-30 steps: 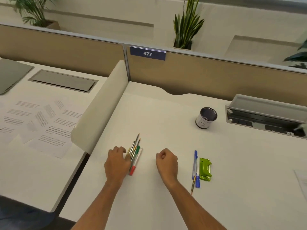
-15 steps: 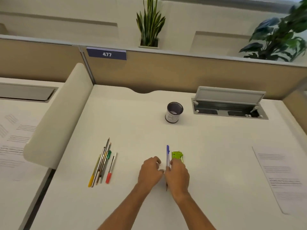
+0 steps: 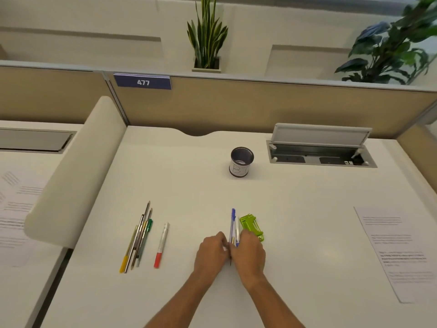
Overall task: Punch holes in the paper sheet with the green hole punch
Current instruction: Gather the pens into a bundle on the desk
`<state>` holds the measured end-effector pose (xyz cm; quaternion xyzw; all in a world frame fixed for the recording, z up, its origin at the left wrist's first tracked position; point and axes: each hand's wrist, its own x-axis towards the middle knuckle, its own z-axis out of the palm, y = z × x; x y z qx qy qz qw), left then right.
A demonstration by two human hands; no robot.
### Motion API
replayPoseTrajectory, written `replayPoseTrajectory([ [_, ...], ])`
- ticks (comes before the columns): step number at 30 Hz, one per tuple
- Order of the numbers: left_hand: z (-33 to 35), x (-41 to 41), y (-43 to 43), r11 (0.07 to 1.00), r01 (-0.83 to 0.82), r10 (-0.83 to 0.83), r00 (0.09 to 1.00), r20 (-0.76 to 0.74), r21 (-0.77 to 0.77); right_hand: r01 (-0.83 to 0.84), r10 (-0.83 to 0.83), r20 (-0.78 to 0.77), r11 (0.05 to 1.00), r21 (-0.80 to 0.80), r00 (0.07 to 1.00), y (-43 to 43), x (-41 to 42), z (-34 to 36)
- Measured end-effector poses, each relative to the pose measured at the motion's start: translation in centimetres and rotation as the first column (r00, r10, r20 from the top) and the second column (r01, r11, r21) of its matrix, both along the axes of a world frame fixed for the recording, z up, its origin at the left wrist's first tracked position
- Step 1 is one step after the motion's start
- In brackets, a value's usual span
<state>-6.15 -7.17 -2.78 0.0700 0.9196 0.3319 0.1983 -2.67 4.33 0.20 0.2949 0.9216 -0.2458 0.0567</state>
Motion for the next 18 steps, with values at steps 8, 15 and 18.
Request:
replayPoseTrajectory([
  [8, 0.5, -1.5, -6.1, 0.999, -0.021, 0.025, 0.995, -0.095, 0.049, -0.054, 0.046, 0.130, 0.997, 0.054, 0.990, -0.8, -2.8, -0.2],
  [15, 1.3, -0.5, -11.7, 0.971, -0.221, 0.175, 0.917, -0.357, -0.091, -0.121, 0.102, 0.171, 0.987, 0.103, 0.980, -1.6, -4.7, -0.5],
  [18, 1.7, -0.3, -12.4, 0.960, -0.267, 0.221, 0.910, -0.351, -0.087, -0.157, 0.133, 0.190, 0.981, 0.116, 0.973, -1.6, -5.2, -0.4],
])
